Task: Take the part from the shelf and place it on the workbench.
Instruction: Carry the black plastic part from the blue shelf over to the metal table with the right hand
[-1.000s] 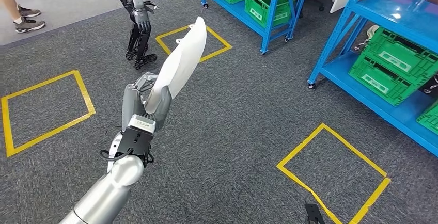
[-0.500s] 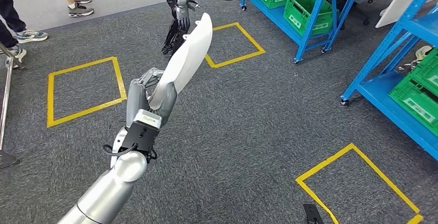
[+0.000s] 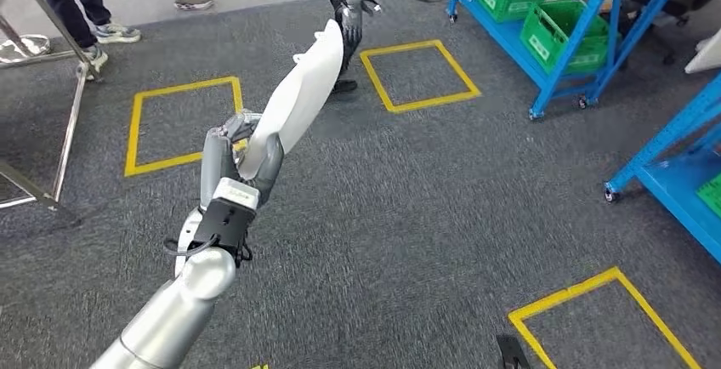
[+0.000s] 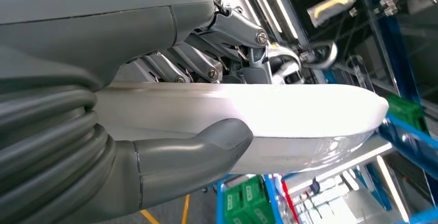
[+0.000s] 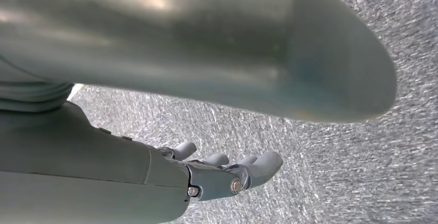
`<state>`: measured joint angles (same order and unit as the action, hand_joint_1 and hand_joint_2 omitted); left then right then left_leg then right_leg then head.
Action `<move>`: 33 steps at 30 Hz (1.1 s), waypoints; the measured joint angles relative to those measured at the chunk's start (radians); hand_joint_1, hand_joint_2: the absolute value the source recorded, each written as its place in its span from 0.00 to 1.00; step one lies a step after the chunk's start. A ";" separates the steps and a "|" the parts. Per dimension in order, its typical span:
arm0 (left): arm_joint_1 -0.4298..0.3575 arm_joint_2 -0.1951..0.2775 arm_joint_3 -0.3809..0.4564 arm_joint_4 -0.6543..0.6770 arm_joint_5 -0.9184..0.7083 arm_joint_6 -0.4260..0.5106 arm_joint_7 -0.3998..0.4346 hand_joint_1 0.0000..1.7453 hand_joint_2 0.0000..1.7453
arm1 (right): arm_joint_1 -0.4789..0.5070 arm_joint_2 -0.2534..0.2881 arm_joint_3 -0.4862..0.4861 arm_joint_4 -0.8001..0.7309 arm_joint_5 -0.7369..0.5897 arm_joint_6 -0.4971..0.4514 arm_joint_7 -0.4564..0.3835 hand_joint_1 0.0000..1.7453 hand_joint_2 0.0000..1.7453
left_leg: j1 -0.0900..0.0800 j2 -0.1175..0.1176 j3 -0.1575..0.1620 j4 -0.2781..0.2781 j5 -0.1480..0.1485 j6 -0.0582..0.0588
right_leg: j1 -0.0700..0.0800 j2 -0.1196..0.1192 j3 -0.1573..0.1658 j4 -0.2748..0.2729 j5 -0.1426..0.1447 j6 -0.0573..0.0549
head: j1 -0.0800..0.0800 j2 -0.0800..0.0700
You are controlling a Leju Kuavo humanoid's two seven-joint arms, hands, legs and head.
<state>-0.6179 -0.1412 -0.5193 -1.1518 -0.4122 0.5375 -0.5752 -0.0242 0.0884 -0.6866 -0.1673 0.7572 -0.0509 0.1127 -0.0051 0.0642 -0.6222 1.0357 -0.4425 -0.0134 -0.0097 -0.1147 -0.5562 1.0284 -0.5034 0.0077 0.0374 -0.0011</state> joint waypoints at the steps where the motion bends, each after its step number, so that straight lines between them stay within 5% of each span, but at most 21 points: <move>1: 0.000 -0.001 0.000 0.000 0.000 -0.001 0.000 1.00 1.00 | -0.002 0.000 0.000 0.000 -0.001 0.000 0.002 0.00 0.00 | -0.001 -0.013 -0.002 -0.001 0.002 0.008 | -0.001 -0.010 0.004 -0.002 -0.001 0.006 | 0.001 0.000; 2: 0.000 -0.002 0.001 -0.001 0.000 -0.002 0.001 1.00 1.00 | -0.004 0.000 0.000 0.000 -0.002 0.000 0.003 0.00 0.00 | -0.001 -0.025 -0.002 -0.003 0.004 0.015 | -0.004 -0.011 0.007 -0.003 -0.003 0.014 | 0.002 0.000; 4: -0.003 -0.005 0.002 -0.002 -0.002 -0.003 0.002 1.00 1.00 | -0.007 0.002 0.000 0.000 -0.005 0.000 0.003 0.00 0.00 | 0.003 -0.047 0.000 -0.009 0.008 0.027 | -0.009 0.033 -0.003 0.029 -0.029 0.024 | 0.003 0.000; 6: -0.007 -0.012 0.001 -0.001 -0.004 -0.005 0.002 1.00 1.00 | -0.005 0.003 -0.001 -0.001 -0.006 0.000 0.002 0.00 0.00 | 0.005 -0.070 0.000 -0.010 0.011 0.036 | -0.010 0.092 -0.056 0.140 -0.086 0.028 | 0.007 0.000; 8: -0.007 -0.017 0.001 0.001 -0.006 -0.007 0.004 1.00 1.00 | -0.001 0.003 -0.004 -0.001 -0.007 -0.001 0.002 0.00 0.00 | 0.002 -0.097 -0.001 -0.009 0.011 0.040 | -0.007 0.109 -0.124 0.263 -0.127 0.026 | 0.010 0.000; 9: -0.007 -0.018 0.001 0.003 -0.006 -0.008 0.005 1.00 1.00 | 0.001 0.003 -0.006 -0.001 -0.007 -0.001 0.002 0.00 0.00 | 0.000 -0.111 -0.001 -0.008 0.011 0.041 | -0.005 0.111 -0.141 0.284 -0.122 0.023 | 0.010 0.000; 11: -0.007 -0.019 0.000 0.006 -0.007 -0.008 0.007 1.00 1.00 | 0.001 0.004 -0.007 -0.001 -0.008 -0.001 0.002 0.00 0.00 | -0.003 -0.139 0.000 -0.005 0.011 0.040 | -0.003 0.121 -0.117 0.210 -0.058 0.013 | 0.010 0.000; 13: -0.009 -0.022 0.000 0.006 -0.008 -0.008 0.008 1.00 1.00 | 0.001 0.004 -0.008 -0.001 -0.007 -0.001 0.002 0.00 0.00 | -0.003 -0.163 -0.002 -0.003 0.012 0.037 | -0.001 0.161 -0.058 0.074 0.005 0.001 | 0.009 0.000; 15: -0.012 -0.025 0.000 0.006 -0.009 -0.008 0.010 1.00 1.00 | 0.000 0.003 -0.008 -0.001 -0.007 -0.001 0.003 0.00 0.00 | -0.003 -0.183 -0.007 -0.003 0.015 0.028 | 0.001 0.186 -0.030 0.008 0.022 -0.006 | 0.010 0.000; 18: -0.012 -0.025 0.000 0.006 -0.009 -0.007 0.012 1.00 1.00 | -0.003 0.004 -0.009 -0.002 -0.007 -0.001 0.003 0.00 0.00 | -0.002 -0.194 -0.016 -0.002 0.017 0.010 | 0.000 0.157 -0.024 -0.005 0.028 -0.016 | 0.011 0.000; 21: -0.014 -0.024 0.000 0.005 -0.015 -0.007 0.016 1.00 1.00 | -0.003 0.005 -0.009 -0.004 -0.006 -0.001 0.002 0.00 0.00 | -0.005 -0.112 -0.068 0.106 -0.049 -0.001 | -0.002 0.120 -0.017 -0.018 0.034 -0.028 | 0.002 0.000; 24: -0.008 -0.022 0.000 0.005 -0.021 -0.007 0.023 1.00 1.00 | 0.002 0.005 -0.009 -0.004 -0.006 -0.001 0.002 0.00 0.00 | 0.004 -0.077 -0.140 0.261 -0.110 -0.011 | -0.001 0.078 -0.016 -0.018 0.031 -0.032 | -0.001 0.000; 25: -0.007 -0.021 0.000 0.005 -0.022 -0.008 0.025 1.00 1.00 | 0.002 0.006 -0.009 -0.004 -0.005 -0.001 0.002 0.00 0.00 | 0.007 -0.072 -0.135 0.255 -0.097 -0.014 | -0.001 0.065 -0.016 -0.017 0.030 -0.031 | -0.001 0.000; 27: -0.006 -0.020 0.000 0.003 -0.025 -0.009 0.027 1.00 1.00 | 0.001 0.006 -0.010 -0.004 -0.003 -0.001 0.003 0.00 0.00 | 0.012 -0.044 -0.071 0.141 -0.039 -0.019 | -0.003 0.040 -0.012 -0.013 0.024 -0.023 | -0.001 0.000; 30: -0.009 -0.021 0.001 -0.002 -0.028 -0.012 0.028 1.00 1.00 | 0.000 0.007 -0.010 -0.004 -0.002 -0.001 0.004 0.00 0.00 | 0.006 -0.004 0.002 0.006 -0.003 -0.006 | 0.003 0.011 -0.007 -0.003 0.011 -0.005 | -0.001 0.000; 33: -0.009 -0.019 0.001 -0.004 -0.031 -0.013 0.029 1.00 1.00 | -0.005 0.007 -0.010 -0.004 0.000 0.000 0.004 0.00 0.00 | 0.004 -0.035 0.001 0.002 -0.001 0.016 | 0.000 -0.002 -0.001 0.000 0.003 0.011 | 0.002 0.000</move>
<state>-0.6274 -0.1598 -0.5180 -1.1556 -0.4434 0.5249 -0.5459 -0.0292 0.0956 -0.6964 -0.1718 0.7568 -0.0513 0.1166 -0.0015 0.0295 -0.6216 1.0374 -0.4439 0.0029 -0.0101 -0.1168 -0.5573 1.0279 -0.5002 0.0184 0.0392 -0.0011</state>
